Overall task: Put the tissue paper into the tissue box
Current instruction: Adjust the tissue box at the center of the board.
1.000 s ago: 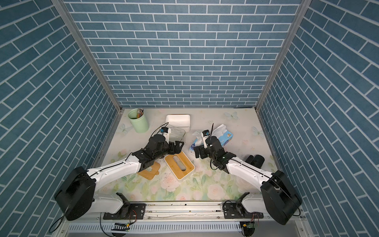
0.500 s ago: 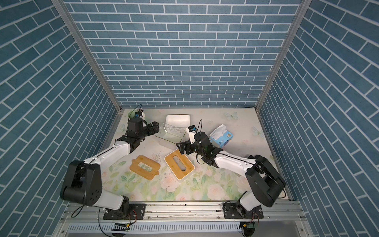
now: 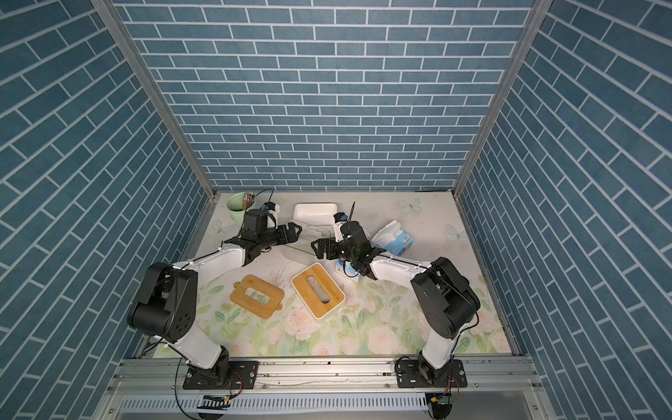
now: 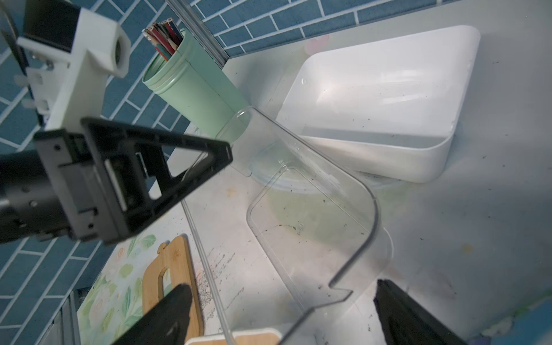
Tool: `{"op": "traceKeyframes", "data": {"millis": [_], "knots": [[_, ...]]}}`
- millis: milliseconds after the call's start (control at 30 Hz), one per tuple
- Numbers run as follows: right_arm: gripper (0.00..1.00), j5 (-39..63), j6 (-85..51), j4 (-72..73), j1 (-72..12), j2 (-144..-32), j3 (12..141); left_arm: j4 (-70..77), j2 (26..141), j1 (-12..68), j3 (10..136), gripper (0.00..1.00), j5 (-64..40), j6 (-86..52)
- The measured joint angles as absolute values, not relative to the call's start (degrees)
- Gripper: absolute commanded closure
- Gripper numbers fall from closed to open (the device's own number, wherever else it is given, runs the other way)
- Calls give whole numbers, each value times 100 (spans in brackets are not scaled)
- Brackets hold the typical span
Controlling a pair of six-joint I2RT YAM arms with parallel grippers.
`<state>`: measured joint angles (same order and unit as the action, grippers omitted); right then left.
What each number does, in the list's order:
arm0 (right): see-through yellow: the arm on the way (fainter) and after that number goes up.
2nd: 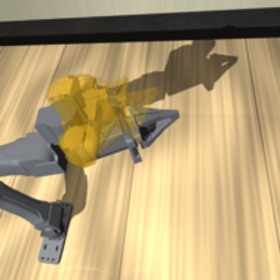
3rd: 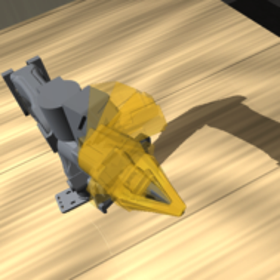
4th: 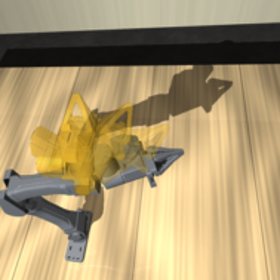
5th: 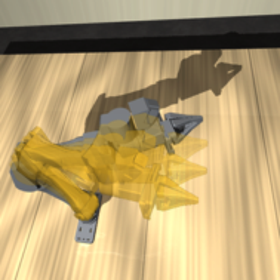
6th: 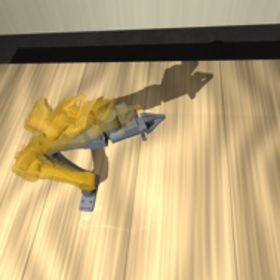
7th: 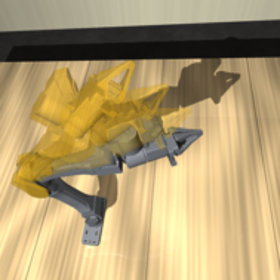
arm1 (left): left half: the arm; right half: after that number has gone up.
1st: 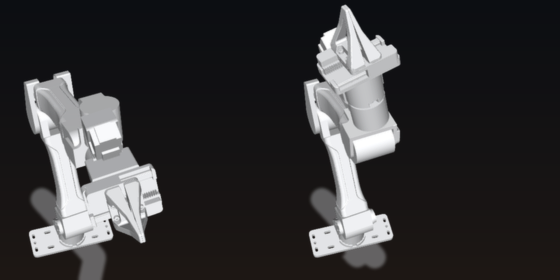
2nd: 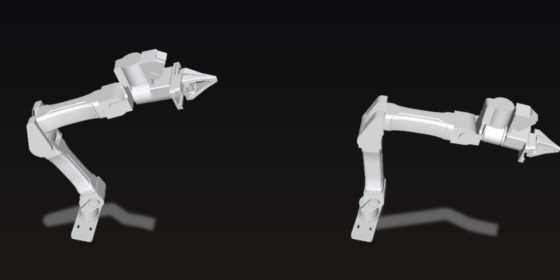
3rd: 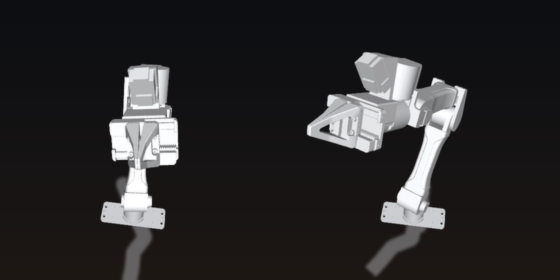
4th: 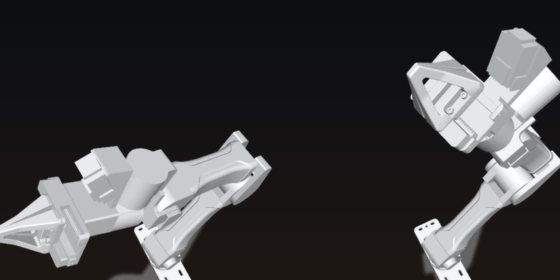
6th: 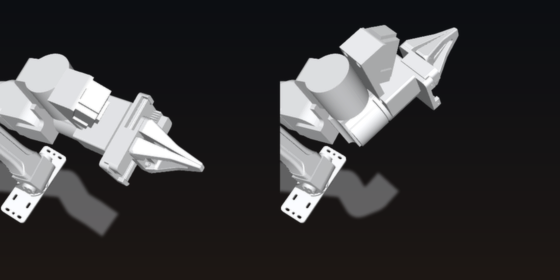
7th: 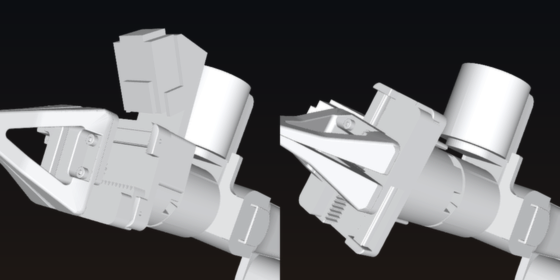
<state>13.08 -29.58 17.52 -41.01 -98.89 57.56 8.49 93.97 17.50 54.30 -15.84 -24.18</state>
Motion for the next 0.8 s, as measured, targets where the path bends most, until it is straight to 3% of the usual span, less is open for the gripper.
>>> {"op": "traceKeyframes", "data": {"millis": [267, 600, 800], "knots": [[1, 1435, -2281, 827, -3736, -9321, 5616, 792, 9096, 2399, 5170, 4, -1385, -2547], [1, 1599, -1009, -550, -3636, -7061, 4974, 366, 8178, 2521, 5172, 4, -572, -2484], [3, 1568, -913, -694, -2886, -6766, 4431, 336, 7581, 2939, 5166, 4, -93, -2416]]}}
